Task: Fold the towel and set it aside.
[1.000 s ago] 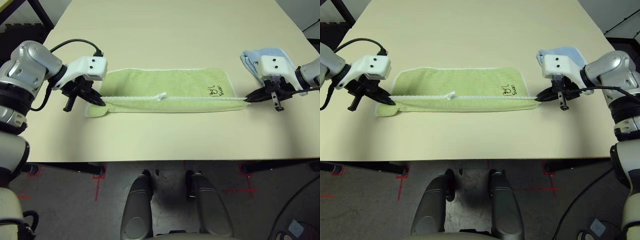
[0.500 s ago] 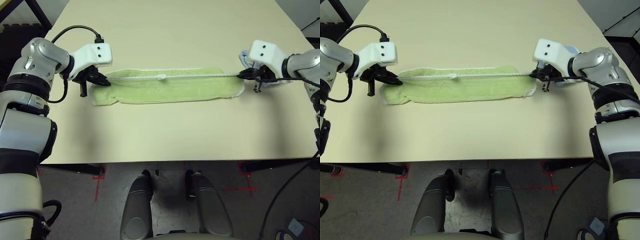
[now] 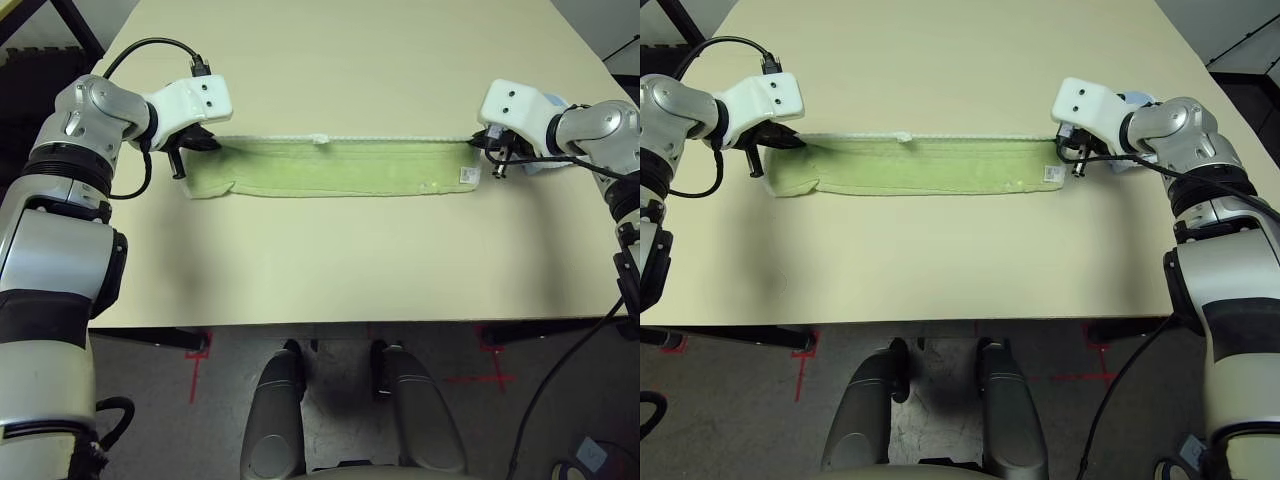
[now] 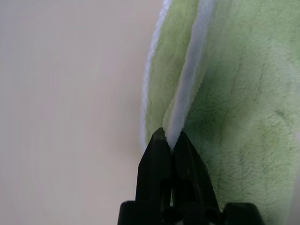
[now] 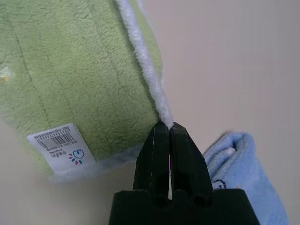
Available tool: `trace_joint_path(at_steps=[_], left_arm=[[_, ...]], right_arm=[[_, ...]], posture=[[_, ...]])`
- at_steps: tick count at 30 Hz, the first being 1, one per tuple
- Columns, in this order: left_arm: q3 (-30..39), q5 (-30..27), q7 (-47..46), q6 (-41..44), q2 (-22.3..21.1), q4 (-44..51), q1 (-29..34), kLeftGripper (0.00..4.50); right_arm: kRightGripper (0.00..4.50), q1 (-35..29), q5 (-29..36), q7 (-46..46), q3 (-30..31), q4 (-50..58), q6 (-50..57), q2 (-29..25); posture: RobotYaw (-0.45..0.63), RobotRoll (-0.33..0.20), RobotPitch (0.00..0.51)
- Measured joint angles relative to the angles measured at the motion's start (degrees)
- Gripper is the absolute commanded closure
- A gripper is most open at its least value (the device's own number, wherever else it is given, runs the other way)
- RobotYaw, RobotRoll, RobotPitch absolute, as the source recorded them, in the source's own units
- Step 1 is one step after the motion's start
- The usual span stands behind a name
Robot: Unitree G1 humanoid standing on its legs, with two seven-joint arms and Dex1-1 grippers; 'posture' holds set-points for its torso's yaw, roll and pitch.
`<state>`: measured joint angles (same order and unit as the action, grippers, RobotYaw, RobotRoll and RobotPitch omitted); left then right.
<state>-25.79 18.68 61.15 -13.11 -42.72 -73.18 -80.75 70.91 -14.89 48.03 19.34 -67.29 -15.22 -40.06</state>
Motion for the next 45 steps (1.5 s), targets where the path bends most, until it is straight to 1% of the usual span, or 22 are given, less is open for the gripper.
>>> trace_joint_path(at_steps=[10, 13, 14, 19, 20, 23, 26, 29, 32, 35, 39, 42, 45], left_arm=[[1.2, 1.7, -1.0, -0.6, 0.1, -0.5, 0.0, 4.44], [1.6, 2.2, -2.8, -0.9, 0.1, -1.0, 0.0, 3.76], [1.7, 2.6, -3.5, -0.8, 0.0, -1.3, 0.0, 3.43], [2.8, 3.8, -7.1, -1.6, -0.3, -2.1, 0.4, 1.60], [3.0, 3.9, -8.0, -1.9, -0.3, -2.1, 0.4, 1.17], [3.5, 4.2, -10.5, -3.2, -0.3, -2.1, 0.4, 0.08], [3.8, 4.5, -10.7, -4.5, -0.7, -2.0, 0.4, 0.03], [6.3, 3.0, -5.0, -4.7, -1.4, -1.9, 0.4, 0.03], [13.9, -5.1, 9.5, -1.5, -0.9, -1.5, 0.5, 0.03], [20.5, -13.0, 20.3, 2.8, 0.1, 1.2, 1.9, 0.03], [24.7, -19.5, 28.6, 7.1, 0.3, 6.4, 7.4, 0.03], [24.5, -24.3, 30.4, 10.2, 0.2, 13.6, 13.2, 0.03], [24.1, -29.6, 30.8, 12.9, -0.4, 22.3, 20.0, 0.03]], right_arm=[[4.50, 0.4, -0.9, -2.1, 0.0, -0.3, -0.2, 0.8], [3.70, 0.5, -1.4, -4.0, 0.0, -0.4, -0.3, 1.1], [3.39, 0.5, -1.6, -4.9, -0.2, -0.6, -0.2, 1.0], [1.53, 0.5, -2.0, -7.0, -2.0, -0.9, -1.5, 0.7], [1.13, 0.5, -2.0, -7.0, -2.1, -0.9, -1.7, 0.7], [0.07, 0.5, -2.0, -7.2, -2.5, -0.9, -2.8, 0.7], [0.03, 0.5, -1.0, -7.3, -4.7, -0.9, -4.8, 0.8], [0.03, 0.4, 2.6, -5.9, -8.8, -0.9, -6.6, 1.0], [0.03, -0.1, 11.1, 1.8, -16.1, 0.2, -5.8, 3.2], [0.03, -1.8, 17.9, 8.9, -20.9, 2.9, -1.8, 4.9], [0.03, -5.5, 25.4, 14.1, -26.0, 7.5, 9.2, 5.9], [0.03, -8.8, 29.6, 15.4, -28.1, 13.7, 18.2, 6.3], [0.03, -14.0, 32.8, 15.2, -29.4, 21.1, 26.0, 6.6]], posture=[[0.00, 0.000, 0.237], [0.00, 0.000, 0.236], [0.00, 0.000, 0.236], [0.00, 0.000, 0.233], [-0.01, 0.000, 0.233], [-0.01, 0.000, 0.231], [-0.01, 0.000, 0.230], [-0.01, 0.000, 0.228], [-0.01, 0.000, 0.228], [-0.01, 0.000, 0.232], [-0.01, 0.000, 0.233], [-0.01, 0.000, 0.237], [-0.01, 0.000, 0.238]])
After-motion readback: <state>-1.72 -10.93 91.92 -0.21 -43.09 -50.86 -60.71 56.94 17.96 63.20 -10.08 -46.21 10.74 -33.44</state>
